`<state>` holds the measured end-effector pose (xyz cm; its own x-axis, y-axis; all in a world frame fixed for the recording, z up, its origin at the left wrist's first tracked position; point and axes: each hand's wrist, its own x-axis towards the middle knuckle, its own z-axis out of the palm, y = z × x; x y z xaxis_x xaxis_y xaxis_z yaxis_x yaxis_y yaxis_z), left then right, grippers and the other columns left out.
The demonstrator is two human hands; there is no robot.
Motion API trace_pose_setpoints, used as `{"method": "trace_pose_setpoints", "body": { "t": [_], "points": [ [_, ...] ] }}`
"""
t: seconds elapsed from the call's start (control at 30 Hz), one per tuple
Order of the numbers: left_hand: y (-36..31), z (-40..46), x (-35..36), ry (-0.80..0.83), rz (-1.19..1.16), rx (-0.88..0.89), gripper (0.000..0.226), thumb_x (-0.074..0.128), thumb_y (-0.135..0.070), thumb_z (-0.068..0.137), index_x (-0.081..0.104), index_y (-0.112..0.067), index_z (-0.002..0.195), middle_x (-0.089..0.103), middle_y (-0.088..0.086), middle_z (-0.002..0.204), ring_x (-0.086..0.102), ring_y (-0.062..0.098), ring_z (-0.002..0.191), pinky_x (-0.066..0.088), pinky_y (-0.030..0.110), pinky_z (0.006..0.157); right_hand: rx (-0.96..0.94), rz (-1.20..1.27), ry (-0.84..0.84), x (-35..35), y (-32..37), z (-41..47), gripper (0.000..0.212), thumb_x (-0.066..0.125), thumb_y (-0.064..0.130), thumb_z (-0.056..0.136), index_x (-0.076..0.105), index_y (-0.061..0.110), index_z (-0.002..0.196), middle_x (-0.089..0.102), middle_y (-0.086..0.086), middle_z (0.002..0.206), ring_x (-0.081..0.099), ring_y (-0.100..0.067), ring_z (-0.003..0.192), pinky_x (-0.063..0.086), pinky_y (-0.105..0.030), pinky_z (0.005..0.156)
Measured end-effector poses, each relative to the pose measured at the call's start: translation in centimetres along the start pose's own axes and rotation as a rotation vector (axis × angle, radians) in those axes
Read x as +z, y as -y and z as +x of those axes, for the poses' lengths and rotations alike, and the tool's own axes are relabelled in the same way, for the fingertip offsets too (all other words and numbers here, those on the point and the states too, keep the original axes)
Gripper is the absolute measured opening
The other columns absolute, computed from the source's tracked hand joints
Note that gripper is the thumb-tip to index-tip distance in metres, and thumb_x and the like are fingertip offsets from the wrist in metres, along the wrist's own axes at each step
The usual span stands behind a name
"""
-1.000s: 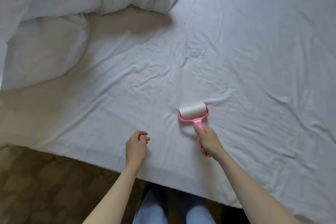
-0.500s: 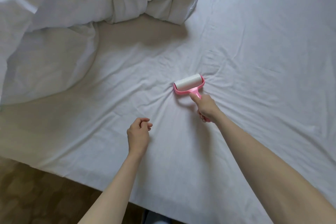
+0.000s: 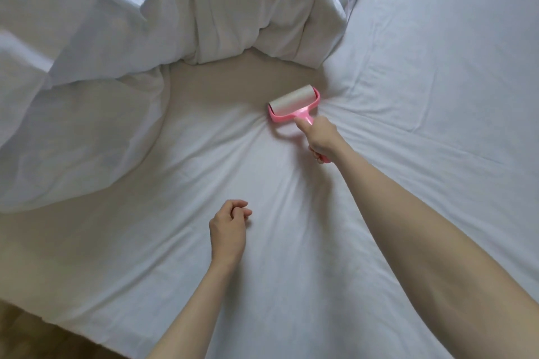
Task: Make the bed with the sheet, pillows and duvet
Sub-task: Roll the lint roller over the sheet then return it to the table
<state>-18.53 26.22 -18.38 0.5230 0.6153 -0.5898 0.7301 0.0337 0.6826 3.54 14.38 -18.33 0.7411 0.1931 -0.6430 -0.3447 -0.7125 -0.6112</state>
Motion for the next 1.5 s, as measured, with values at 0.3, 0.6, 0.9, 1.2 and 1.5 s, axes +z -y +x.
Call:
{"method": "trace_pose_setpoints", "body": {
  "t": [0.3, 0.6, 0.9, 1.2, 1.5],
  "points": [
    [-3.5, 5.7, -0.6, -0.07, -0.015, 0.087, 0.027, 0.04, -0.006, 0.093, 0.065, -0.017, 0.093, 0.067, -0.004, 0.079, 0.062, 0.017, 0.078, 0.044, 0.02, 0.067, -0.047, -0.085, -0.002, 0.2, 4.4, 4.5, 0.033, 0.041, 0.035, 0.099, 0.04, 0.013, 0.074, 0.048, -0.015, 0.07, 0.048, -0.027, 0.052, 0.038, -0.03, 0.041],
    [-3.1, 4.6, -0.1, -0.073, 0.005, 0.116, 0.029, 0.039, -0.005, 0.094, 0.064, -0.019, 0.091, 0.066, -0.004, 0.079, 0.061, 0.014, 0.079, 0.045, 0.018, 0.068, -0.072, -0.026, 0.002, 0.7, 4.2, 4.8, 0.038, 0.039, 0.042, 0.099, 0.044, 0.01, 0.078, 0.047, -0.012, 0.074, 0.046, -0.025, 0.052, 0.032, -0.022, 0.036],
    [-0.8, -1.1, 0.7, -0.057, 0.032, 0.079, 0.028, 0.039, -0.005, 0.093, 0.065, -0.015, 0.093, 0.067, -0.002, 0.081, 0.063, 0.016, 0.081, 0.043, 0.013, 0.062, 0.017, 0.012, 0.011, 0.8, -6.2, -5.3, 0.05, 0.041, 0.058, 0.093, 0.049, 0.012, 0.075, 0.055, -0.015, 0.077, 0.053, -0.028, 0.058, 0.036, -0.025, 0.043],
    [2.2, -11.3, 2.3, -0.017, 0.042, 0.053, 0.028, 0.038, -0.005, 0.093, 0.065, -0.012, 0.096, 0.067, -0.002, 0.083, 0.063, 0.013, 0.081, 0.043, 0.016, 0.068, 0.181, 0.04, 0.116, -0.7, -16.6, -19.3, 0.049, 0.042, 0.054, 0.095, 0.049, 0.007, 0.083, 0.049, -0.013, 0.064, 0.042, -0.022, 0.037, 0.033, -0.021, 0.037],
    [3.0, -21.4, 2.2, 0.013, 0.038, 0.054, 0.029, 0.035, -0.007, 0.094, 0.063, -0.011, 0.097, 0.067, 0.002, 0.088, 0.063, 0.016, 0.086, 0.044, 0.019, 0.068, 0.264, 0.111, 0.139, -4.6, -21.5, -31.3, 0.025, 0.049, 0.029, 0.088, 0.033, 0.014, 0.075, 0.036, -0.006, 0.064, 0.027, -0.017, 0.044, 0.023, -0.02, 0.041]
  ]
}}
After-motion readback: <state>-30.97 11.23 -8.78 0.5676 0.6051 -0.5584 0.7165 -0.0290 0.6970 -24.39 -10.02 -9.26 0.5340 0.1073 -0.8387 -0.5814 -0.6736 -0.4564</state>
